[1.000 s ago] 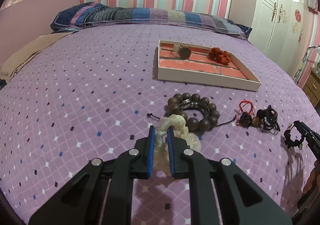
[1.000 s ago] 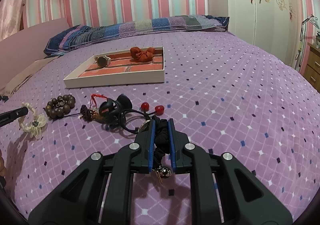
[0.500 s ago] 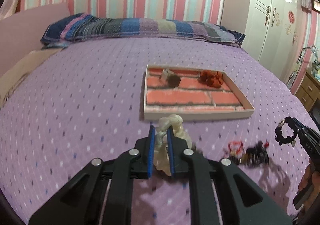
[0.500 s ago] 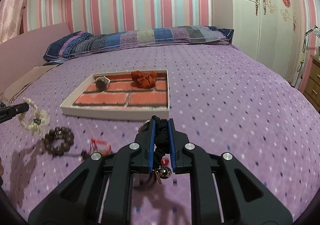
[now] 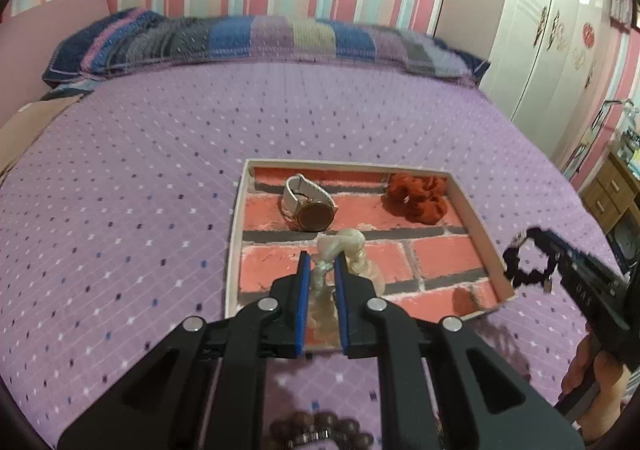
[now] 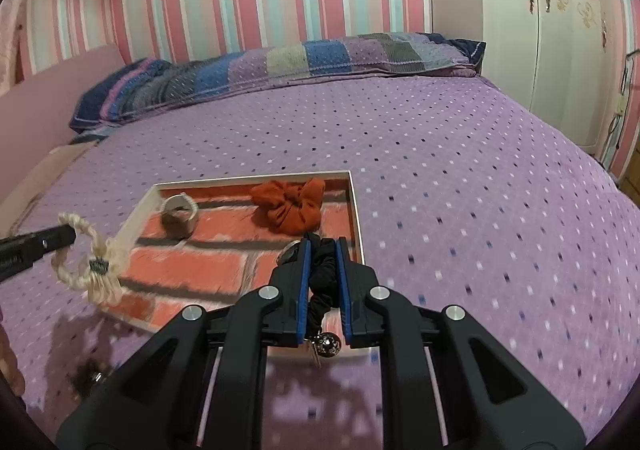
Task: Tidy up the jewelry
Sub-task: 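Carry the black bracelet and cream scrunchie over the tray with both tools, then open the right tool to drop the black bracelet while the left tool releases the cream scrunchie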
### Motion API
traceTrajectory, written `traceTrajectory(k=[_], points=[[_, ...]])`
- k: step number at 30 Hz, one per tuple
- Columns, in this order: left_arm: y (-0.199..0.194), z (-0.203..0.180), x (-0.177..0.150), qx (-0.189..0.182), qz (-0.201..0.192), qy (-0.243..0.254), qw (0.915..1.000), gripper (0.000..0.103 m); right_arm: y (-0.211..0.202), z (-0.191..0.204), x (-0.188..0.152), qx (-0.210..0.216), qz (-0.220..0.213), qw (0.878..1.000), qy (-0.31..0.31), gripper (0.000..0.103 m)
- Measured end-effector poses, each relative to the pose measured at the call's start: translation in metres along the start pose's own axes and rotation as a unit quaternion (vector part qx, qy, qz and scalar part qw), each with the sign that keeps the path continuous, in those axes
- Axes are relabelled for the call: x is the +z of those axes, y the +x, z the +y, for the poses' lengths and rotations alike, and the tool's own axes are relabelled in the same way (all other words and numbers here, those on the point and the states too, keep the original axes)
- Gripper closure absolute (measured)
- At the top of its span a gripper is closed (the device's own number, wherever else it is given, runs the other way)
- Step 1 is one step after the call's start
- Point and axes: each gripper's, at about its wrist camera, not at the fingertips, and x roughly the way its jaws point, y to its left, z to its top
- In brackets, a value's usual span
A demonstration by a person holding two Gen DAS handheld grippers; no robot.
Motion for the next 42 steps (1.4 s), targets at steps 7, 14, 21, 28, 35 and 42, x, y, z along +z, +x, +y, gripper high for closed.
traceTrajectory(k=[7,14,21,28,35,42], points=[[0.069,0.003,0.01,0.034,0.047,0.025,0.998,0.09,0.065,0.014,0.017,-0.014,0.031,0.999,-0.021,0.09],[0.113,0.02,0.018,0.05,0.086,0.02,0.9949,0.09,0.117,0.024,0.027,-0.025,0.074,0.996,-0.046,0.09],[0.142,0.03,0.02,0.08,0.111,0.016,0.9904,0.09,0.145,0.019,0.022,-0.037,0.112,0.992,-0.047,0.09],[0.156,0.026,0.018,0.091,0.125,0.017,0.9878,0.09,0.161,0.018,0.016,-0.053,0.13,0.989,-0.045,0.089],[0.156,0.026,0.016,0.089,0.13,0.013,0.9874,0.089,0.166,0.016,0.016,-0.054,0.135,0.988,-0.041,0.077],[0.123,0.021,0.017,0.074,0.107,0.01,0.9914,0.037,0.14,0.012,0.025,-0.019,0.118,0.993,-0.026,0.032]])
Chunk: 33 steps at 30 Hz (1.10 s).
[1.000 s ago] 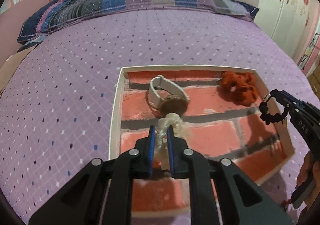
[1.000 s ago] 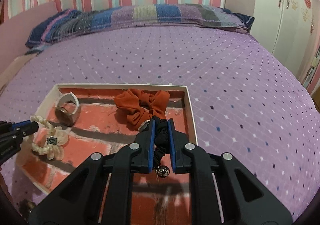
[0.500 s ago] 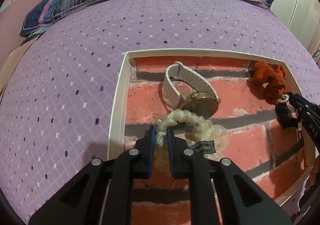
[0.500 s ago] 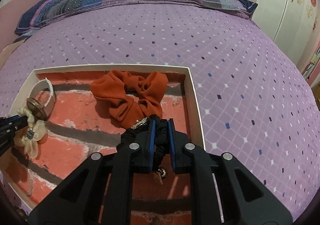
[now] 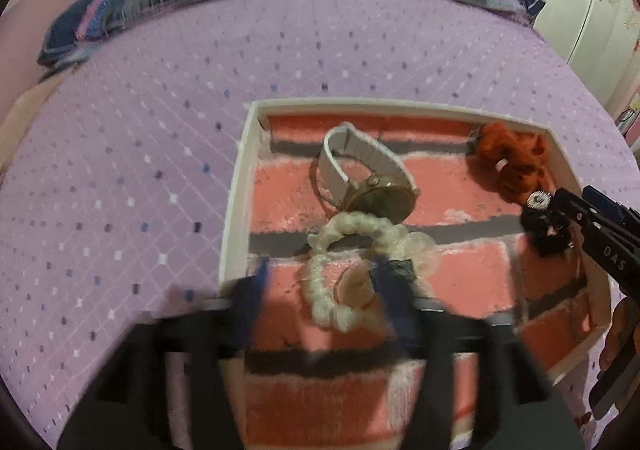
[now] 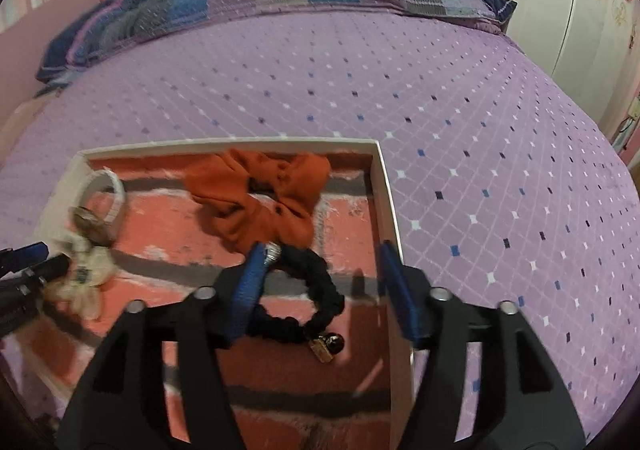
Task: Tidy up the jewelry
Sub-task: 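Open the right tool to drop the black bracelet while the left tool releases the cream scrunchie, then withdraw both open tools from the tray toward the remaining jewelry on the bed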
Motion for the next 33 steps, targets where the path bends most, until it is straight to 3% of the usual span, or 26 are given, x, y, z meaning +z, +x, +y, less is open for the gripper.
traceTrajectory(k=[2,6,8,12,19,26,31,33], points=[[-0.016,-0.002,-0.004,-0.005,-0.01,0.006,0.9999,0.037,-0.021,-0.001,0.001,0.016,-0.016,1.0,-0.001,0.017],[-0.049,-0.003,-0.018,-0.028,-0.021,0.005,0.9994,0.031,-0.061,0.001,-0.005,0.023,-0.045,0.999,-0.017,0.004],[-0.071,-0.002,-0.03,-0.023,-0.038,0.005,0.999,0.023,-0.084,-0.001,-0.012,0.02,-0.057,0.998,-0.021,0.005],[-0.118,0.01,-0.062,-0.011,-0.074,0.008,0.9972,0.02,-0.125,-0.014,-0.034,0.018,-0.073,0.997,-0.014,0.004],[-0.186,0.033,-0.138,0.018,-0.128,-0.002,0.9917,0.012,-0.188,-0.04,-0.109,-0.001,-0.1,0.995,0.012,0.004],[-0.192,0.031,-0.182,0.002,-0.122,-0.022,0.9923,0.012,-0.222,-0.041,-0.171,-0.019,-0.133,0.991,0.028,0.004],[-0.184,0.022,-0.192,-0.003,-0.117,-0.021,0.9929,0.012,-0.235,-0.017,-0.187,-0.048,-0.164,0.985,-0.005,0.004],[-0.179,0.022,-0.197,-0.003,-0.111,-0.023,0.9935,0.012,-0.237,-0.007,-0.19,-0.04,-0.17,0.985,-0.015,0.004]])
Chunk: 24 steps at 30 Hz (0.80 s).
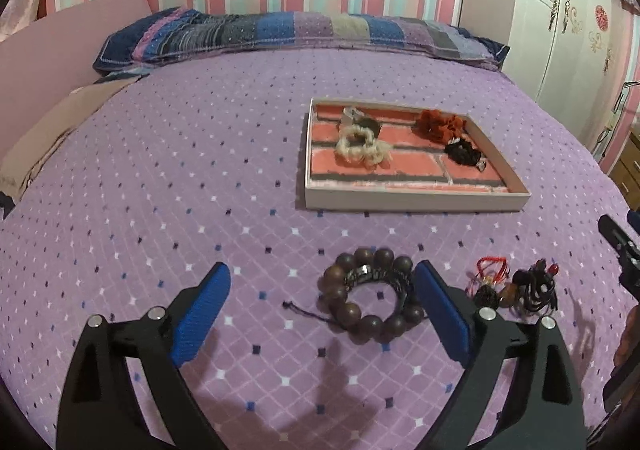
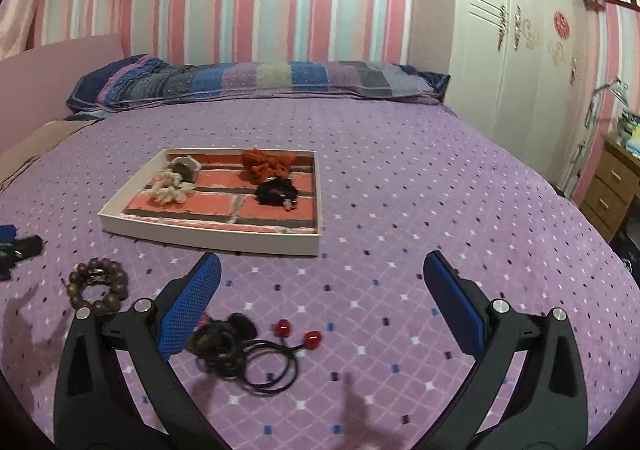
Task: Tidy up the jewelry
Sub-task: 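Withdraw both open tools from the tray toward the remaining jewelry on the bed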
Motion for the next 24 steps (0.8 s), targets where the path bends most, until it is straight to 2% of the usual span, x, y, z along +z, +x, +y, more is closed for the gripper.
traceTrajectory(k=[2,6,9,14,15,17,18,24], points=[[0.004,-0.003,-0.006,-0.008,0.005,0.003,0.9999,0.012,0.0,0.009,-0.001,0.01,-0.001,1.0,-0.008,0.004],[0.008,-0.007,-0.012,0.003,-0.002,0.012,0.9999,0.012,0.005,0.022,-0.009,0.004,0.0,1.0,-0.027,0.004],[0.011,-0.007,-0.016,-0.02,-0.001,0.005,0.9998,0.012,0.01,0.028,-0.017,-0.001,0.002,0.999,-0.038,0.004],[0.016,-0.003,-0.016,-0.025,-0.004,-0.005,0.9997,0.013,0.019,0.04,-0.027,-0.007,0.008,0.998,-0.06,0.004],[0.019,0.0,-0.016,-0.026,-0.003,-0.012,0.9996,0.014,0.021,0.04,-0.029,-0.005,0.01,0.998,-0.059,0.005],[0.023,0.004,-0.016,-0.028,0.001,-0.019,0.9994,0.024,0.023,0.042,-0.033,0.003,0.013,0.998,-0.055,0.005],[0.026,0.005,-0.016,-0.027,0.006,-0.02,0.9994,0.026,0.023,0.043,-0.034,0.008,0.014,0.998,-0.053,0.005],[0.038,0.008,-0.02,-0.024,0.016,-0.017,0.9995,0.027,0.027,0.051,-0.043,0.02,0.017,0.998,-0.057,0.005]])
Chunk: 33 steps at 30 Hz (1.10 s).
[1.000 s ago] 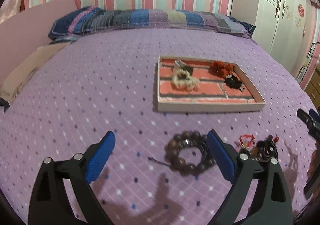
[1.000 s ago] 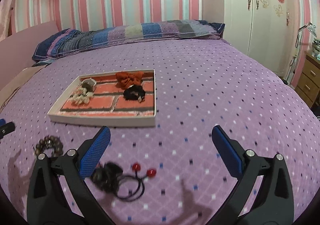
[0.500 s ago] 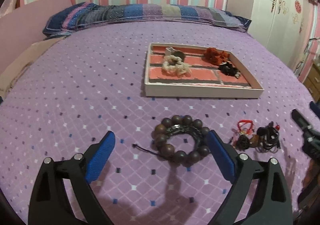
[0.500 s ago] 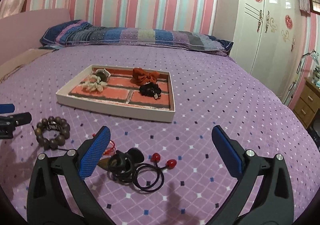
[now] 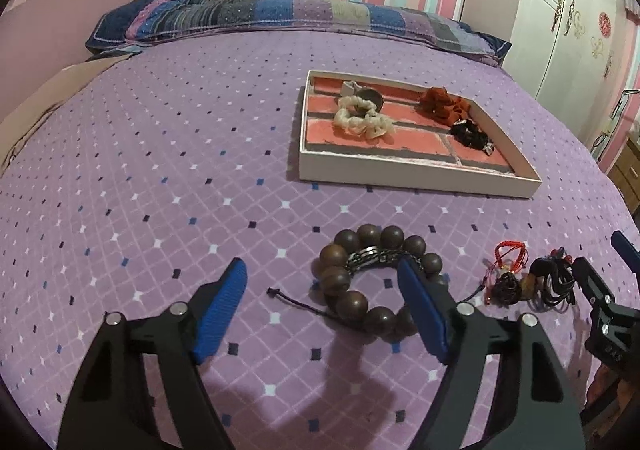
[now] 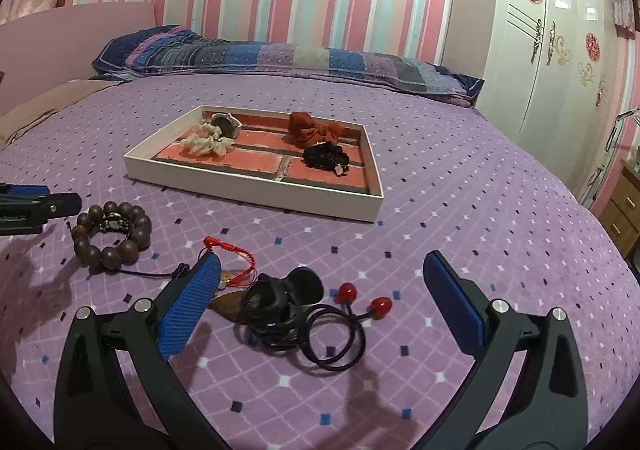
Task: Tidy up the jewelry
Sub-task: 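Withdraw both open tools from the tray toward the remaining jewelry on the bed, then grasp the black hair claw with the right tool while the left tool grasps the brown wooden bead bracelet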
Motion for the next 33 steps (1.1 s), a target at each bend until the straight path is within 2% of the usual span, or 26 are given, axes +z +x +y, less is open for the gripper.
traceTrajectory(k=[3,5,14,19,23,27,31,33], points=[[0.009,0.001,-0.001,-0.003,0.013,-0.001,0.9999,0.032,0.007,0.005,-0.003,0.003,0.009,1.0,-0.005,0.007],[0.016,0.003,-0.001,-0.009,0.023,-0.005,0.9997,0.035,0.012,0.006,-0.005,0.009,0.018,1.0,-0.002,0.013],[0.025,-0.002,-0.003,-0.011,0.033,0.002,0.9994,0.039,0.019,0.005,-0.006,0.022,0.028,0.999,0.004,0.029],[0.029,-0.001,-0.005,-0.013,0.04,0.001,0.9991,0.039,0.021,0.01,-0.007,0.034,0.033,0.999,0.003,0.032],[0.034,0.0,-0.004,-0.018,0.044,-0.003,0.9989,0.045,0.024,0.016,-0.008,0.045,0.04,0.998,-0.006,0.046],[0.035,0.001,-0.004,-0.021,0.046,-0.006,0.9987,0.048,0.029,0.018,-0.011,0.047,0.052,0.998,-0.008,0.049],[0.037,0.001,-0.003,-0.031,0.049,-0.009,0.9983,0.054,0.032,0.017,-0.012,0.05,0.057,0.997,-0.002,0.058],[0.038,0.0,-0.003,-0.034,0.05,-0.011,0.9981,0.057,0.032,0.015,-0.012,0.051,0.058,0.997,0.002,0.058]])
